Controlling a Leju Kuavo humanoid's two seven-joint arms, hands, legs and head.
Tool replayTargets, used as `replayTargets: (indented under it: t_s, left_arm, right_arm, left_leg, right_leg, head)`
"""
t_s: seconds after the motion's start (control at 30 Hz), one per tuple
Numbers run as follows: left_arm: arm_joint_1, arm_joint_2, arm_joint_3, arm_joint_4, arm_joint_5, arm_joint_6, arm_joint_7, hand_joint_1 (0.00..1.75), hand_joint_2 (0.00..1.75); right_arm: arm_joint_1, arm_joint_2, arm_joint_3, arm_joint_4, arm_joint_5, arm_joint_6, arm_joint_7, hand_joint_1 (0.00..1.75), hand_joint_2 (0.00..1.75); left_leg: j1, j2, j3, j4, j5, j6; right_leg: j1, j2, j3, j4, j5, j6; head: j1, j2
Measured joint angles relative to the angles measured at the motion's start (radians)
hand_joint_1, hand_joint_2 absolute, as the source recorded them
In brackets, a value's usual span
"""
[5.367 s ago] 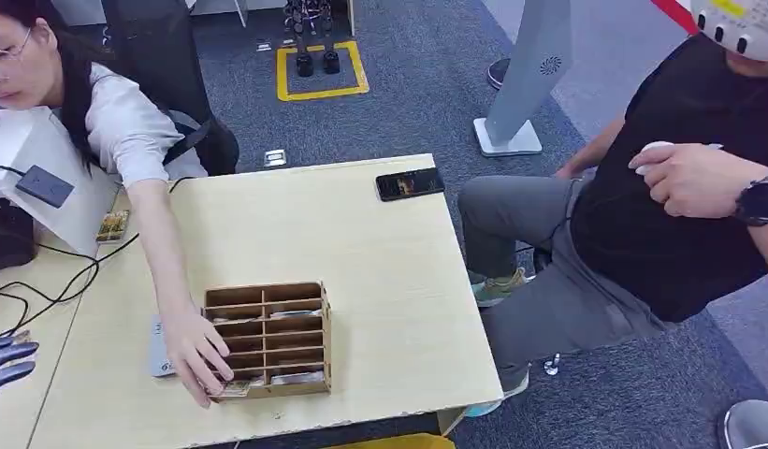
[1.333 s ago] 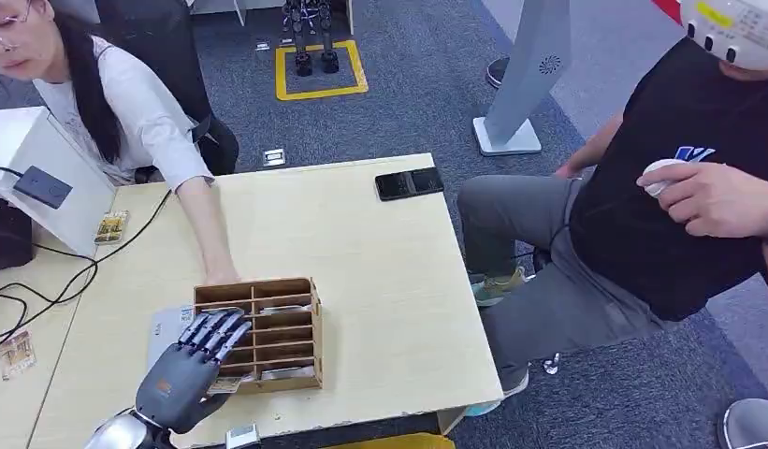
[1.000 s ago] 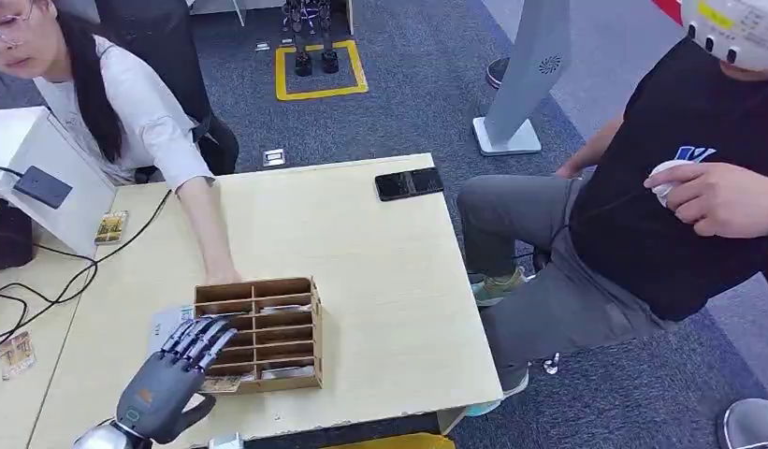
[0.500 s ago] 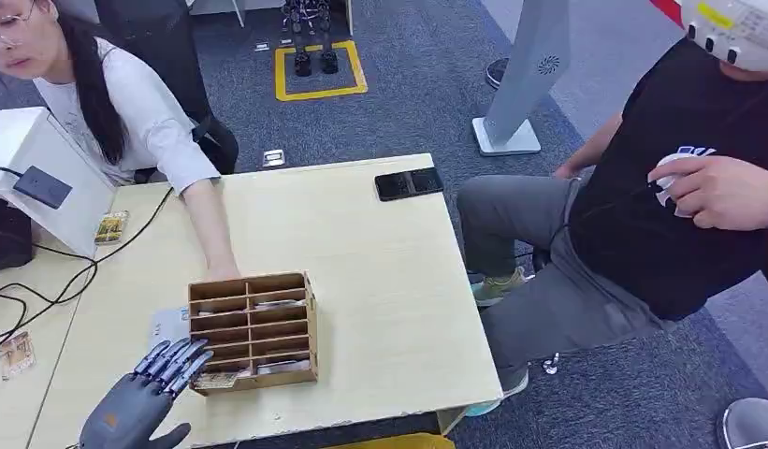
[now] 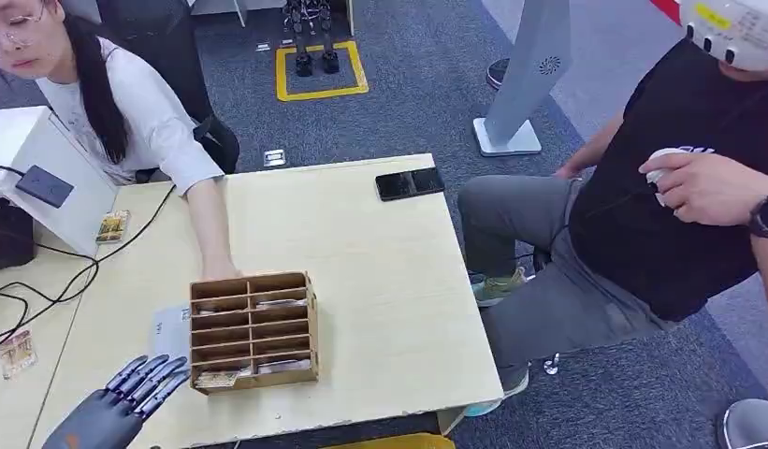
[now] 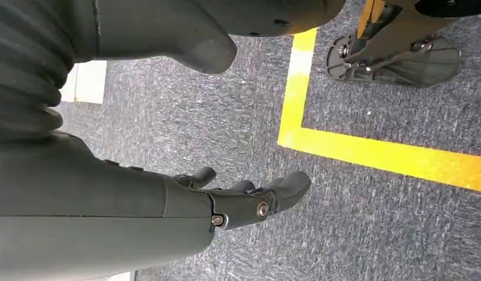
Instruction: Pass the card to the sensor for recognition and then transmit it.
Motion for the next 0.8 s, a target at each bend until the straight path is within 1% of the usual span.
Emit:
replayTargets:
  t_s: [0.23, 0.37, 0.5, 0.63, 0.8]
  left_arm:
    - [-0.054, -0.03, -0.029, 0.018, 0.017, -0.013, -0.037, 0.0, 1.75]
    - [-0.074, -0.055, -0.047, 0.034, 0.018, -0.014, -0.038, 0.0, 1.75]
    - [-0.085, -0.071, -0.059, 0.046, 0.021, -0.013, -0.041, 0.0, 1.75]
    - [-0.101, -0.097, -0.074, 0.069, 0.022, -0.013, -0.056, 0.0, 1.75]
    - [-0.121, -0.129, -0.093, 0.103, 0.004, -0.004, -0.05, 0.0, 1.75]
  right_arm:
    - [0.0, 0.0, 0.0, 0.0, 0.014, 0.002, 0.0, 0.0, 1.75]
    - [0.0, 0.0, 0.0, 0.0, 0.014, 0.002, 0.0, 0.0, 1.75]
    - [0.0, 0.0, 0.0, 0.0, 0.014, 0.002, 0.0, 0.0, 1.75]
    - [0.0, 0.0, 0.0, 0.0, 0.016, 0.003, 0.0, 0.0, 1.75]
    - [0.0, 0.0, 0.0, 0.0, 0.015, 0.003, 0.0, 0.0, 1.75]
  left_leg:
    - [0.0, 0.0, 0.0, 0.0, 0.0, 0.0]
    - [0.0, 0.0, 0.0, 0.0, 0.0, 0.0]
    - [0.0, 0.0, 0.0, 0.0, 0.0, 0.0]
    - [0.0, 0.0, 0.0, 0.0, 0.0, 0.0]
    - [0.0, 0.0, 0.0, 0.0, 0.0, 0.0]
  right_leg:
    - [0.0, 0.0, 0.0, 0.0, 0.0, 0.0]
    - [0.0, 0.0, 0.0, 0.0, 0.0, 0.0]
    - [0.0, 0.0, 0.0, 0.0, 0.0, 0.0]
    - [0.0, 0.0, 0.0, 0.0, 0.0, 0.0]
    - [0.0, 0.0, 0.0, 0.0, 0.0, 0.0]
  head:
    - [0.0, 0.0]
    - [0.0, 0.0]
    - [0.0, 0.0]
    - [0.0, 0.0]
    - [0.0, 0.0]
